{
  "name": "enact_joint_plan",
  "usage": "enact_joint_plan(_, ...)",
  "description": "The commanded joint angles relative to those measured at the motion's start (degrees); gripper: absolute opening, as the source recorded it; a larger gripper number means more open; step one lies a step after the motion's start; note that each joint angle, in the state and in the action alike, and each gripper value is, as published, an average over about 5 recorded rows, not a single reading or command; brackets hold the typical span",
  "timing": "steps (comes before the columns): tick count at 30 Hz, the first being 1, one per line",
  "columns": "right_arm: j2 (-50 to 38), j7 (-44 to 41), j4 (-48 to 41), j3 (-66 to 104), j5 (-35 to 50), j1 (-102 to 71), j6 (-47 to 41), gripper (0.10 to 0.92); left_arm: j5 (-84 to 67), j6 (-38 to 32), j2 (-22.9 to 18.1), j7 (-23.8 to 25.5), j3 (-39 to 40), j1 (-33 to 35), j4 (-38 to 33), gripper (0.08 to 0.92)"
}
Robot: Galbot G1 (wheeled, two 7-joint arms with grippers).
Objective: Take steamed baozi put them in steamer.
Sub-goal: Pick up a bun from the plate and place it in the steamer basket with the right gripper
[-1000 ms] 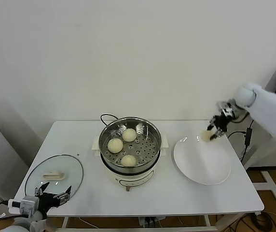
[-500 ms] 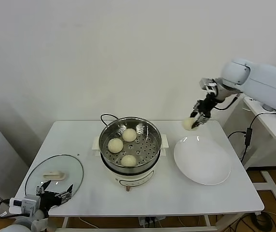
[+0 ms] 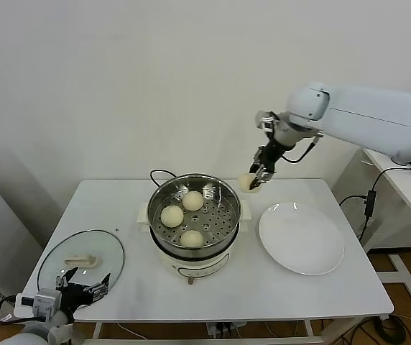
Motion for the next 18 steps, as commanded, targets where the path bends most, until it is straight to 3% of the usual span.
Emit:
enact_joint_plan(1,7.0,5.1,0.3,0.3,3.1,-3.1,-4.0,0.441,-0.1,-0.1,0.1,0.1,0.1,-0.1,0.2,0.823)
enact_joint_plan(18,10.7,13.6,-0.4,2.7,2.5,-11.9,-9.0,0.441,-0.5,-0.2,0.2,0.1,0.1,-0.5,1.1,0.823)
